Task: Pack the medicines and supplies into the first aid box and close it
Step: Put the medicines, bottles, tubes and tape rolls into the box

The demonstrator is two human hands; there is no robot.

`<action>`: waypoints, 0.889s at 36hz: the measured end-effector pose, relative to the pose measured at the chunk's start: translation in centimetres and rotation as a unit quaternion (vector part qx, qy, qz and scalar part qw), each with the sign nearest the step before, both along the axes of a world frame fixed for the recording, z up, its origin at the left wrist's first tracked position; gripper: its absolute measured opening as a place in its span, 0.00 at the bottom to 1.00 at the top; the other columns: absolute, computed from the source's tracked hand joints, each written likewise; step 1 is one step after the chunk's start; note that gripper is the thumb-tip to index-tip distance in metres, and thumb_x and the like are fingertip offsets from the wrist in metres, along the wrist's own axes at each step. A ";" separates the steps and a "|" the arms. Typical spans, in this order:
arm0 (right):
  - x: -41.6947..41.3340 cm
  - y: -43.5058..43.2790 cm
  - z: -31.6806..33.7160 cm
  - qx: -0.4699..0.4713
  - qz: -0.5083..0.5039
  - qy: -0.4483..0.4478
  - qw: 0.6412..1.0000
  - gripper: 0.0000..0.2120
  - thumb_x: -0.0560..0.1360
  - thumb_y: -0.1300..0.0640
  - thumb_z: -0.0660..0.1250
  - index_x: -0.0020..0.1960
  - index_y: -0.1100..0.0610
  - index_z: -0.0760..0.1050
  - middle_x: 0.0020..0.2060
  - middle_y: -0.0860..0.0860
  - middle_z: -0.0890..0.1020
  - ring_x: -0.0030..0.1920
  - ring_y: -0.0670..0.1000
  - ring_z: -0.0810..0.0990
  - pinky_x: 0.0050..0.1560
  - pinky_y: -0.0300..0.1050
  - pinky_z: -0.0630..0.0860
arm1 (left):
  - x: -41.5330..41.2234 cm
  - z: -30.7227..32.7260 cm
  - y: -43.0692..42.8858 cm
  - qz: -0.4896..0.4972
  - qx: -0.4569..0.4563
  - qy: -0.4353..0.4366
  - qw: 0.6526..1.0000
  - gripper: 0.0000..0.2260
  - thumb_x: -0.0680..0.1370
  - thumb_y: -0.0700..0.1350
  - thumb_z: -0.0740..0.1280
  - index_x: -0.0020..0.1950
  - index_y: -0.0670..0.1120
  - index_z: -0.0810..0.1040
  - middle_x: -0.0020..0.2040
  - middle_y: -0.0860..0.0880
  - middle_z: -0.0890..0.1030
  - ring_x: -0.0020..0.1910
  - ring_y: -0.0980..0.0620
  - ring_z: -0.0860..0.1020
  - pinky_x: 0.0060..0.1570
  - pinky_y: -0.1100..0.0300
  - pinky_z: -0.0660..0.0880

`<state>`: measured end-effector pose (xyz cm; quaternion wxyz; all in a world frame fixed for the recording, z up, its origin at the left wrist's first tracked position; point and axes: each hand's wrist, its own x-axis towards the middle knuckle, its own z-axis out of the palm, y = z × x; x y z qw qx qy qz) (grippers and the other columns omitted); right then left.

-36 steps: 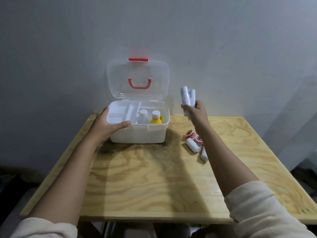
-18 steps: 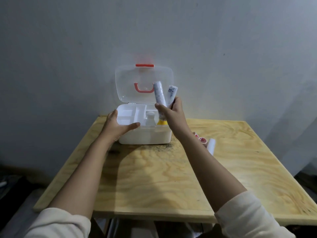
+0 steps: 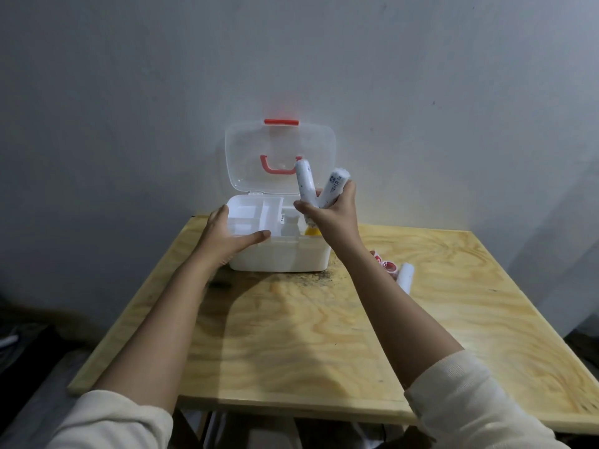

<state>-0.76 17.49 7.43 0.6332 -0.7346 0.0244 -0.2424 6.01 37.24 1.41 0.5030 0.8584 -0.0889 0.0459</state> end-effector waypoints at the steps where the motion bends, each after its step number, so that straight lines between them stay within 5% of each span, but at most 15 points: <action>1: 0.1 -0.1 0.0 -0.003 0.000 0.000 1.000 0.26 0.66 0.60 0.75 0.52 0.56 0.60 0.41 0.47 0.76 0.42 0.50 0.78 0.45 0.55 0.80 | 0.1 -0.1 0.0 -0.001 -0.002 -0.001 1.000 0.50 0.52 0.71 0.74 0.70 0.52 0.67 0.68 0.50 0.71 0.65 0.47 0.71 0.62 0.45 0.74; 5: 0.1 -0.3 0.4 -0.024 -0.004 0.000 1.000 0.26 0.65 0.57 0.77 0.55 0.56 0.65 0.44 0.51 0.74 0.43 0.51 0.77 0.40 0.46 0.79 | 0.2 -0.1 0.1 -0.004 -0.005 0.000 1.000 0.52 0.51 0.73 0.74 0.70 0.53 0.67 0.68 0.50 0.71 0.64 0.47 0.72 0.61 0.44 0.75; 14: 0.4 -0.9 0.5 0.031 0.021 0.001 0.999 0.17 0.68 0.59 0.74 0.53 0.62 0.73 0.42 0.52 0.80 0.41 0.51 0.80 0.41 0.46 0.80 | 0.3 -0.1 0.4 -0.009 0.004 0.012 1.000 0.56 0.48 0.77 0.72 0.72 0.54 0.66 0.69 0.51 0.70 0.66 0.47 0.71 0.63 0.44 0.74; 19: 0.2 -1.2 0.6 0.053 0.081 -0.017 0.995 0.19 0.74 0.62 0.68 0.61 0.67 0.68 0.42 0.52 0.80 0.36 0.41 0.82 0.37 0.38 0.80 | 0.2 -0.1 0.4 -0.010 0.007 0.015 1.000 0.56 0.49 0.76 0.72 0.72 0.54 0.65 0.70 0.51 0.70 0.67 0.48 0.71 0.63 0.44 0.73; 27: 0.0 -1.5 0.3 0.057 0.121 0.000 0.991 0.09 0.78 0.60 0.60 0.58 0.60 0.69 0.46 0.49 0.79 0.45 0.45 0.80 0.43 0.37 0.80 | 0.1 0.0 0.4 -0.005 0.006 0.013 1.000 0.58 0.48 0.77 0.72 0.73 0.53 0.65 0.71 0.51 0.69 0.68 0.48 0.70 0.64 0.45 0.72; 32: -0.3 -1.9 -0.4 0.047 0.128 0.002 0.991 0.14 0.78 0.61 0.61 0.62 0.65 0.71 0.47 0.49 0.81 0.45 0.41 0.81 0.45 0.37 0.80 | -0.1 0.2 0.2 -0.004 0.003 0.005 1.000 0.53 0.51 0.72 0.73 0.72 0.52 0.66 0.69 0.50 0.70 0.66 0.48 0.71 0.63 0.45 0.73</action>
